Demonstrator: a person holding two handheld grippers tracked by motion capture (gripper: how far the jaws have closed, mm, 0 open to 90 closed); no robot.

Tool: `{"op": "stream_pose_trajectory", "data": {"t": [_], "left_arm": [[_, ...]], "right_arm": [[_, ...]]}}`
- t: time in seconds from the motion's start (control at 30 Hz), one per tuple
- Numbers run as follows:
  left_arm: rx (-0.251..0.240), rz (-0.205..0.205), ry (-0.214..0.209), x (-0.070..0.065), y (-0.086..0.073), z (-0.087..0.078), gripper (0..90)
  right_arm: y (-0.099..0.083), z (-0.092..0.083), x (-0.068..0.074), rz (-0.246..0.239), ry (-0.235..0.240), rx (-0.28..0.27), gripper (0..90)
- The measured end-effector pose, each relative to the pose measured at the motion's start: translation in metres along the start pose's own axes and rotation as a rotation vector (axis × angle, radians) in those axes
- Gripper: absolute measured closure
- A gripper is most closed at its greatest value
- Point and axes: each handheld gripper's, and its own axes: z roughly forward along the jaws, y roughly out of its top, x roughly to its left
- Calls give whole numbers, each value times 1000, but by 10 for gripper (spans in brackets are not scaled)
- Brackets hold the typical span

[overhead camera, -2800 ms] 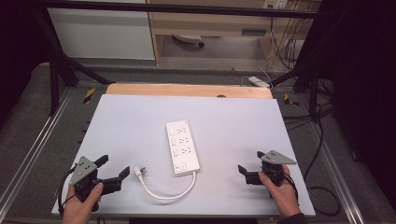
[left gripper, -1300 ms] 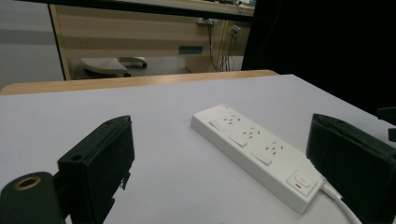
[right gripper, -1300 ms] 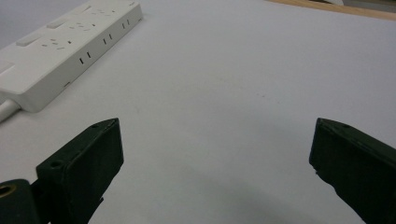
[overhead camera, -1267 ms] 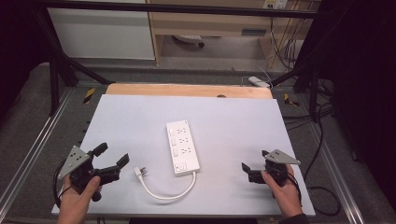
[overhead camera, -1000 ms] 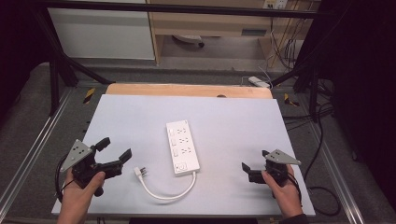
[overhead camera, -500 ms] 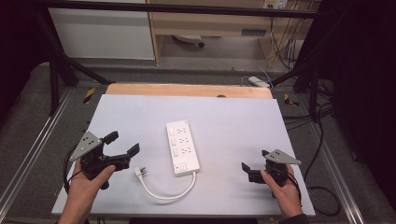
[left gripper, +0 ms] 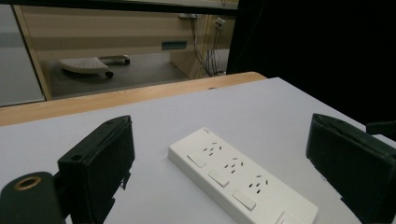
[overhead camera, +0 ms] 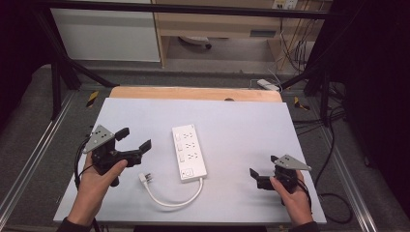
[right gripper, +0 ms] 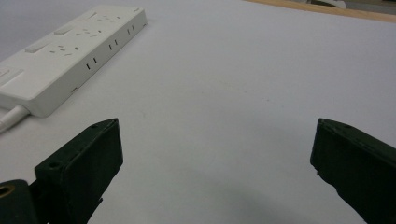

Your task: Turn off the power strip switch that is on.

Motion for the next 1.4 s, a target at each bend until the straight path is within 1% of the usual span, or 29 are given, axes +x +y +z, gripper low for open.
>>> {"op": "stream_pose_trajectory", "data": {"t": [0.13,0.2,0.33,0.4,0.43,0.47,0.57,0.6,0.83,0.9,0.93,1.0,1.07,1.13,1.23,1.4], "left_arm": [[6,2,-2,2,3,5,78],[10,10,1,3,4,9,78],[22,24,2,5,7,19,78],[24,22,-1,5,9,24,78],[29,32,-3,5,12,29,76],[29,32,-3,5,12,29,76],[39,44,-7,4,15,37,83],[42,43,-4,4,15,40,86],[54,43,1,4,17,60,86],[51,42,-1,5,17,65,91],[47,40,2,5,17,66,115],[43,36,4,5,17,70,117],[43,40,8,5,18,73,116],[40,45,7,5,18,76,80],[32,40,6,5,20,78,45],[23,36,11,8,23,82,43]], "right_arm": [[0,0,0,3,2,0,27],[0,1,0,-2,5,0,26],[0,1,1,-10,8,2,25],[0,1,1,-6,10,1,25],[0,1,1,-7,9,0,24],[0,1,1,-7,9,0,24],[0,1,1,-6,10,-4,24],[1,1,1,2,10,-4,24],[1,1,1,1,19,-6,24],[1,2,2,-3,23,-7,24],[1,2,3,-8,24,-3,25],[1,2,3,-10,25,-4,24],[2,2,4,-9,27,-6,24],[2,2,5,-11,28,-6,24],[2,2,4,-10,27,-5,24],[1,2,5,-14,30,-2,23]]}}
